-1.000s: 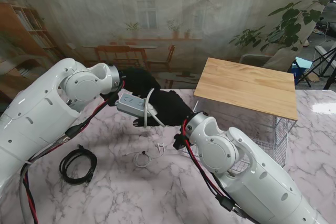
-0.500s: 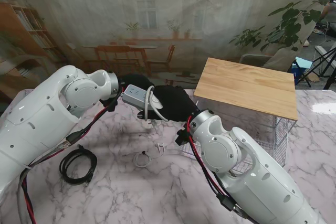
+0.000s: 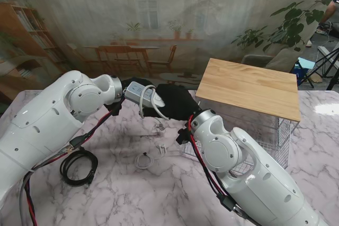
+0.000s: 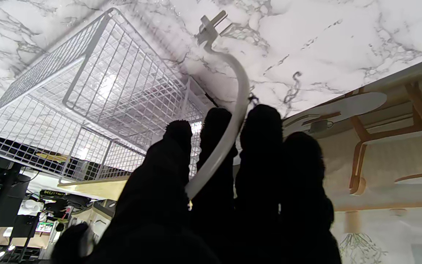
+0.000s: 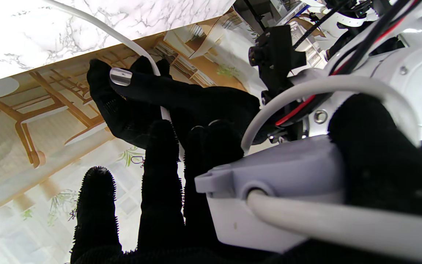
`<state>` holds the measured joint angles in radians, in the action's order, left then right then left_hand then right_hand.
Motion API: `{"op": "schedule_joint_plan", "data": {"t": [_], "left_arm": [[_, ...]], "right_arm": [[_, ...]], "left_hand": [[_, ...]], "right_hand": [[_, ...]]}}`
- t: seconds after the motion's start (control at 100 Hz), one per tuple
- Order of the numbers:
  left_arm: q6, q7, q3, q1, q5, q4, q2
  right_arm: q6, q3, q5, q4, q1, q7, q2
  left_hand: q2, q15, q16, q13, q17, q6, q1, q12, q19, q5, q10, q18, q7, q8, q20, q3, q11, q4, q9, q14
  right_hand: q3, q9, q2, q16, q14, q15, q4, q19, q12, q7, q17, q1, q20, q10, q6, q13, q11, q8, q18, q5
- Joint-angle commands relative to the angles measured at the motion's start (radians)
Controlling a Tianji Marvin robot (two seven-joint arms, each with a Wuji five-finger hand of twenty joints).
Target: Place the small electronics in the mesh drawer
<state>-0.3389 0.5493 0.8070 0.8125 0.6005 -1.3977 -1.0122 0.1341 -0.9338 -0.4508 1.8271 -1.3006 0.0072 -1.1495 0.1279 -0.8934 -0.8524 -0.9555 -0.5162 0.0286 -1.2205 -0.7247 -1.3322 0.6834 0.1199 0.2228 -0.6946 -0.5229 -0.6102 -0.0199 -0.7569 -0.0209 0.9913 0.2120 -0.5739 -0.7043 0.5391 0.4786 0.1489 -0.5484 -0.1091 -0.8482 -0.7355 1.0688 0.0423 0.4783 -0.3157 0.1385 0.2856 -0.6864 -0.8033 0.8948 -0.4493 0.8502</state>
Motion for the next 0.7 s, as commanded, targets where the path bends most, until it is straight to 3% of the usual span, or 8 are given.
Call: {"op": "schedule_joint_plan", "data": {"t": [0.0,0.13,0.29,0.69], "left_arm": [[-0.005,0.013,0.013,0.008,-0.004,-0.024,-0.002],[0.009,0.032,0.054,0.04,-0.035,-0.061,0.002],[-0.02,0.057,0.08,0.056,-0.01,-0.085,0.013],[-0.018,0.0,0.063,0.024,0.135,-0.001,0.007]], "right_arm": [[0.013,-0.002,-0.003,-0.005,0.006,0.002,-0.004],[0.032,0.0,-0.011,-0.027,0.021,0.002,-0.005],[0.067,0.005,0.007,-0.056,0.044,0.001,-0.011],[0.061,-0.014,-0.007,-0.048,0.028,0.004,-0.006]], "left_hand": [[-0.015,-0.056,-0.017,-0.053,-0.023,-0.015,-0.07,-0.021,-0.046,0.031,0.019,-0.013,-0.037,-0.017,-0.027,-0.043,-0.044,0.014,0.041,0.011],[0.013,-0.106,-0.032,-0.083,-0.051,0.001,-0.07,-0.043,-0.087,0.041,0.028,-0.002,-0.059,-0.023,-0.042,-0.065,-0.076,0.023,0.066,0.011],[0.029,-0.124,-0.031,-0.104,-0.077,0.002,-0.069,-0.05,-0.103,0.045,0.018,-0.007,-0.068,-0.025,-0.042,-0.069,-0.089,0.031,0.081,-0.004],[0.026,-0.12,-0.022,-0.095,-0.07,0.007,-0.064,-0.047,-0.101,0.033,0.018,-0.012,-0.036,0.009,-0.035,-0.069,-0.081,0.036,0.074,-0.002]], "right_hand": [[-0.352,-0.013,-0.195,0.008,-0.007,-0.052,0.005,0.014,-0.006,0.073,-0.014,0.175,-0.011,-0.051,-0.152,0.008,-0.057,0.017,-0.003,0.069],[-0.352,-0.013,-0.196,0.008,-0.006,-0.053,0.005,0.014,-0.006,0.073,-0.014,0.174,-0.011,-0.051,-0.151,0.007,-0.057,0.016,-0.004,0.069],[-0.351,-0.009,-0.197,0.008,-0.004,-0.053,0.005,0.016,-0.006,0.073,-0.018,0.177,-0.01,-0.049,-0.148,0.012,-0.059,0.016,-0.001,0.068],[-0.355,-0.016,-0.188,0.01,-0.005,-0.058,0.005,0.014,-0.004,0.074,-0.011,0.185,-0.013,-0.046,-0.132,0.006,-0.062,0.015,-0.002,0.074]]}}
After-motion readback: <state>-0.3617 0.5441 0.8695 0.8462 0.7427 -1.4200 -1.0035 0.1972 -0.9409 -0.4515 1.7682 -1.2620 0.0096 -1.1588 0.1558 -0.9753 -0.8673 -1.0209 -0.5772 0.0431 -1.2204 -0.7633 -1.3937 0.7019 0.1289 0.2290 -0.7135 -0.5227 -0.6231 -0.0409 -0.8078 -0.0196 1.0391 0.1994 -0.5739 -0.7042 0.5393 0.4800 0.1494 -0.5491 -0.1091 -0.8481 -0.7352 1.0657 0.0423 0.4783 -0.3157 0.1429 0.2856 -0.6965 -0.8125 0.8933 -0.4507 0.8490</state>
